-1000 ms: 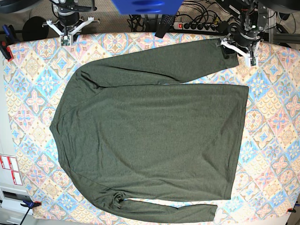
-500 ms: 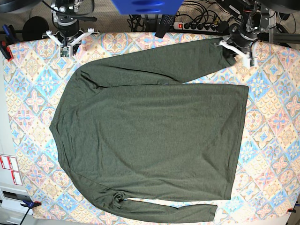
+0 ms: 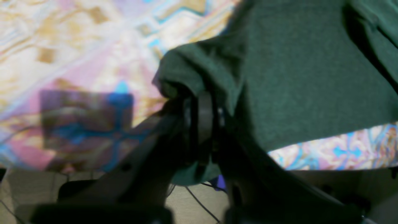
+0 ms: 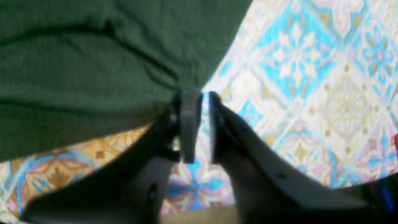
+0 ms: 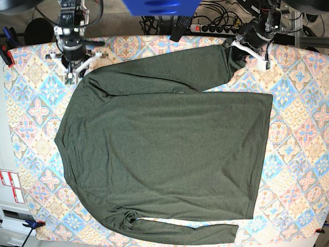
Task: Fold the T-shirt properly
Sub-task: 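Move both grippers down to the shirt's hem corners, then grasp the hem corners with the left and right grippers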
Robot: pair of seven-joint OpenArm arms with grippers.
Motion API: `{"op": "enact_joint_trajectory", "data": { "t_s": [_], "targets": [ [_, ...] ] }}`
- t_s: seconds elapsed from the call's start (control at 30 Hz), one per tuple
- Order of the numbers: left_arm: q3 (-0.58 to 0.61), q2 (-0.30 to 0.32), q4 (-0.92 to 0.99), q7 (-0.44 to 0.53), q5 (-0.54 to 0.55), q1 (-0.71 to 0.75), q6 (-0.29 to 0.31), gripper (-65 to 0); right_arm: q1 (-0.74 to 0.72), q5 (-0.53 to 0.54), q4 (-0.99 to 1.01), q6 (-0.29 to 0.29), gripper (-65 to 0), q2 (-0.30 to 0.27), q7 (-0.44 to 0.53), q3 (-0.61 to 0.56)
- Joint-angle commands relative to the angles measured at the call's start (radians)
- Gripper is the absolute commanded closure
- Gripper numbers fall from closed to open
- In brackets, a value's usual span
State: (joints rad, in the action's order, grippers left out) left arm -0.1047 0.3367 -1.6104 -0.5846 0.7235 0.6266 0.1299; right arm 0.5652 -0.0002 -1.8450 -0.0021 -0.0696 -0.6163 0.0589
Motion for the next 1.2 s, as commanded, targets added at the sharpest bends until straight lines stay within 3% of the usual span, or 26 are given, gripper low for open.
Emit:
{"op": "enact_joint_trajectory", "data": {
  "t_s": [0.0,0.1,0.27,1.17],
  "targets": [
    [-0.005,0.009,-0.008,-0.004,-0.006,0.008,-0.008,0.0,-0.018,0.002,-0.012,0.000,-13.1,-0.003,0.013,-0.004],
    [-0.007,0.011,-0.008,-0.004,-0.006,0.008,-0.008,0.0,-0.061,0.002,-0.008,0.000,-19.6,-0.003,0.002,-0.008],
    [-0.007,0.011,-0.008,-0.004,-0.006,0.011,-0.008,0.0,-0.075,0.004,0.009,0.000,-24.5,-0.003,-0.050,-0.001],
    [-0.007,0.014,-0.008,-0.005,-0.012,0.011,-0.006,0.0,-0.259,0.004,0.367,0.000,-24.7,-0.003,-0.047,0.000]
  ]
}}
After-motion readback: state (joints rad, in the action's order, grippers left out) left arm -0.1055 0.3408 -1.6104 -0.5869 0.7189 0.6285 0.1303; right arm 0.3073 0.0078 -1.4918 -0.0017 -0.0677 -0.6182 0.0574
